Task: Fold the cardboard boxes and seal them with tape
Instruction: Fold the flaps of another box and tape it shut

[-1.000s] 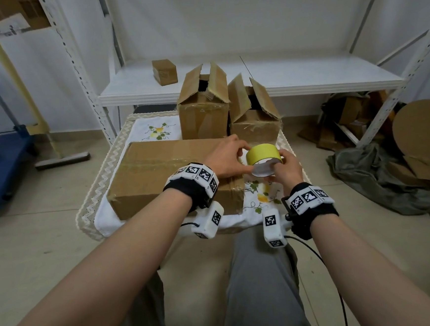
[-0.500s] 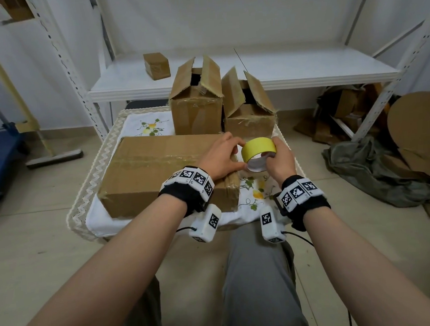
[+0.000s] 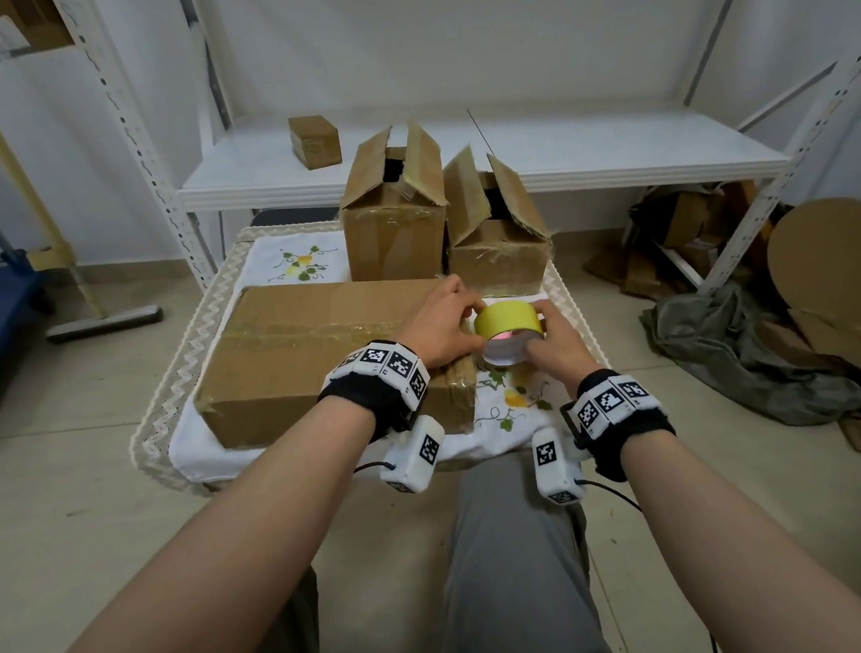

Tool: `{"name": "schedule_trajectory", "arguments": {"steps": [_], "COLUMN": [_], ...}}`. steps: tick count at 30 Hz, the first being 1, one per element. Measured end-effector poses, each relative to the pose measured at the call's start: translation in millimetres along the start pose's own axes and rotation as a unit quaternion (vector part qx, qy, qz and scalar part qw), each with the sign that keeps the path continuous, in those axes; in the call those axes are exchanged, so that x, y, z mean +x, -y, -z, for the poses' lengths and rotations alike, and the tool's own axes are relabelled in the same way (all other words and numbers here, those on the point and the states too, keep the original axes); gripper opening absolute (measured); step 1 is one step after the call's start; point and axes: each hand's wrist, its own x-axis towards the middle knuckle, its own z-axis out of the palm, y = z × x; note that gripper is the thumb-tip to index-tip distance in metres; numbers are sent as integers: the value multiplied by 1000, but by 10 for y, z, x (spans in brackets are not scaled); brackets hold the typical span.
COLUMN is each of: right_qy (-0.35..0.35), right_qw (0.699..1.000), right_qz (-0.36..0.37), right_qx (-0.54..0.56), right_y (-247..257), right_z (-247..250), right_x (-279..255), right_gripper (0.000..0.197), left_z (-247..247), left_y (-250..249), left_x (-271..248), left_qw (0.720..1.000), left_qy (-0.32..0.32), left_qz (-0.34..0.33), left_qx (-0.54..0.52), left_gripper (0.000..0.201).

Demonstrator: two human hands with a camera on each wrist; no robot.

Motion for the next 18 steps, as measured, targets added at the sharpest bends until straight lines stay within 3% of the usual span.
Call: {"name": "schedule_trajectory", "arguments": {"steps": [3,6,9,18], "right_qy": [37,22,57,23], "right_qw": [999,997,994,996], "right_qz": [-8,10,7,50], "right_qx": [21,-75,-92,-69], "right_y": [-129,-245,-434,-194], "right_z": [33,7,-73,-115], "right_x": [35,170,345,229], "right_gripper": [50,63,67,37], "left_z": [-3,23,46,66], "left_y": [14,17,20,67], "left_x": [12,18,6,-14], "left_qw": [1000,1000,1000,999], "left_qy": [7,14,17,24], "left_qz": [4,11,17,25], "left_qx": [-4,-3,-3,-1], "left_gripper": [49,49,50,54]}}
